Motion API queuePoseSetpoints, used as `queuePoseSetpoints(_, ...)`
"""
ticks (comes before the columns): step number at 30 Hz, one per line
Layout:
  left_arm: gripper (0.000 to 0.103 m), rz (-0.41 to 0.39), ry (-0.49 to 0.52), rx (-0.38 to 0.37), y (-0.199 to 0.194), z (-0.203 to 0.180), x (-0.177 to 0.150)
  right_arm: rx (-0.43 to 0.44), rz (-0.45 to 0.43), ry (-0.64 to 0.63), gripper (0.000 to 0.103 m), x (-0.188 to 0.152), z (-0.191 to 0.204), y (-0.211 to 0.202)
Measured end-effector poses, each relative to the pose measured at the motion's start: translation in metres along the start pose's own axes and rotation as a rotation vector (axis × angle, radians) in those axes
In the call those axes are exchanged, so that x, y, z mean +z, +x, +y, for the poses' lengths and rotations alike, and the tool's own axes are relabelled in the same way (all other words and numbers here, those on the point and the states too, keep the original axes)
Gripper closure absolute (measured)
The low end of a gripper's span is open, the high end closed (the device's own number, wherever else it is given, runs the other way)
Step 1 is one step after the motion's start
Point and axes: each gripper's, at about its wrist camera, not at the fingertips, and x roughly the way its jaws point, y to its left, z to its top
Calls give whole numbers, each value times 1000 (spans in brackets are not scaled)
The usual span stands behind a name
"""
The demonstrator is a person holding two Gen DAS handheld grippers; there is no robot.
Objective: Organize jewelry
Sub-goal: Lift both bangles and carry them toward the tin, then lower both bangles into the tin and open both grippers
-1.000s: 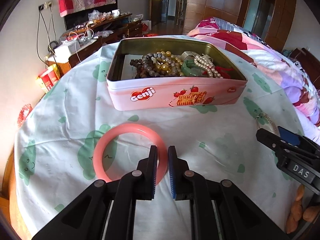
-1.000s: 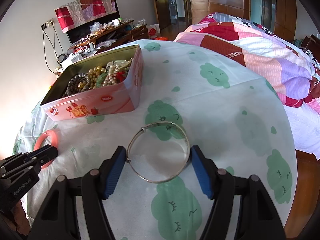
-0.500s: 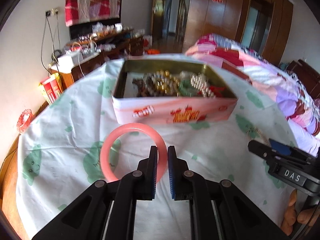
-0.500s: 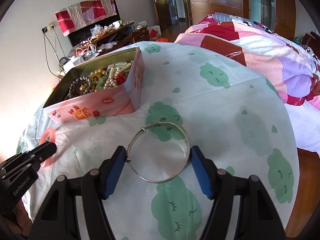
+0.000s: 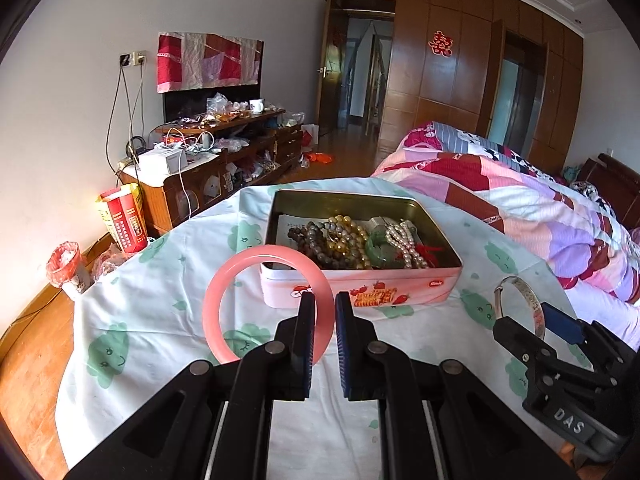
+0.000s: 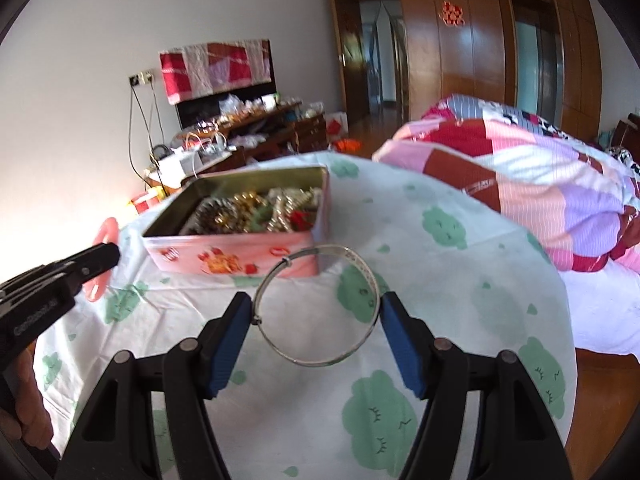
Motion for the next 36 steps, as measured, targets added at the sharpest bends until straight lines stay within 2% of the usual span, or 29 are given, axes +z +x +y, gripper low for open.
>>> queuePoseSetpoints(12,94,-85,1,25,-15,0,14,64,-98,-32,34,14,27,-19)
queuePoseSetpoints(27,94,-76,-25,-7,-4,2,17,67,-100,8,34,24,19,-10)
queuePoseSetpoints(36,94,-110,-10,6,13,1,41,65,-115,27,34,45,9,4)
